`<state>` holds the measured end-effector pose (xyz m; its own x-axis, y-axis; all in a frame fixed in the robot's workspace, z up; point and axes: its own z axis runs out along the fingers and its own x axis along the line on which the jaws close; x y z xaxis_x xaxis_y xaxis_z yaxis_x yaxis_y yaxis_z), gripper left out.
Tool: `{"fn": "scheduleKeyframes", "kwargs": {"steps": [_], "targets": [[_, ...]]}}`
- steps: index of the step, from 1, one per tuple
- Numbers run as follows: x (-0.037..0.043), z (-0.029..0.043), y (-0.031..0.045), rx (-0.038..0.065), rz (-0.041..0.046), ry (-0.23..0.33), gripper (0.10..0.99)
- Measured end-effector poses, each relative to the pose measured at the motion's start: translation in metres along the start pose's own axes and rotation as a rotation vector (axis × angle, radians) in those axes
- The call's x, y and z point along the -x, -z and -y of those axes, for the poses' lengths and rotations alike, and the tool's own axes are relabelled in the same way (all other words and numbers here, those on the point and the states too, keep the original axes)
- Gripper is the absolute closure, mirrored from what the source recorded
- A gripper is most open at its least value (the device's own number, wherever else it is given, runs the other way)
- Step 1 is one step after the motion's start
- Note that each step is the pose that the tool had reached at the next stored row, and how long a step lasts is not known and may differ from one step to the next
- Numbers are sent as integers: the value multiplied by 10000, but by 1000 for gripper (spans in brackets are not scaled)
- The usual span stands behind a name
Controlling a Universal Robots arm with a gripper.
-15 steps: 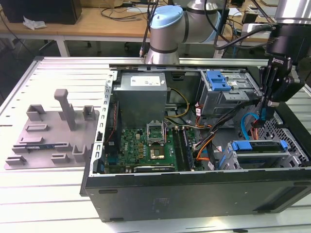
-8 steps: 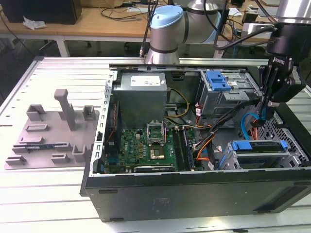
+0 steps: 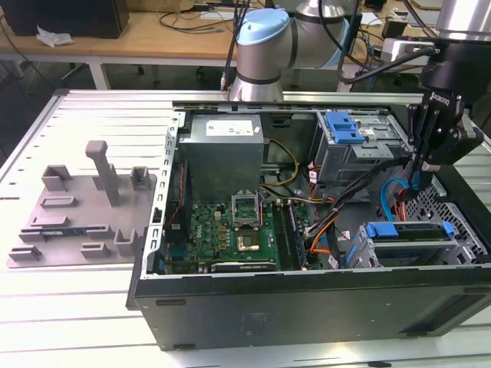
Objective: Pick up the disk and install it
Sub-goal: 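Insert the first disk wire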
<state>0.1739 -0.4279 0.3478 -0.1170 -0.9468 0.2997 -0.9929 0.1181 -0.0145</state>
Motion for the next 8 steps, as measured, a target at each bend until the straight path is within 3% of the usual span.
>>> {"fn": "scheduleKeyframes", "kwargs": {"steps": [3,8], "targets": [[-20,-2,0,-17,241,135,922],[-101,7,-25,3,509,170,922]]}}
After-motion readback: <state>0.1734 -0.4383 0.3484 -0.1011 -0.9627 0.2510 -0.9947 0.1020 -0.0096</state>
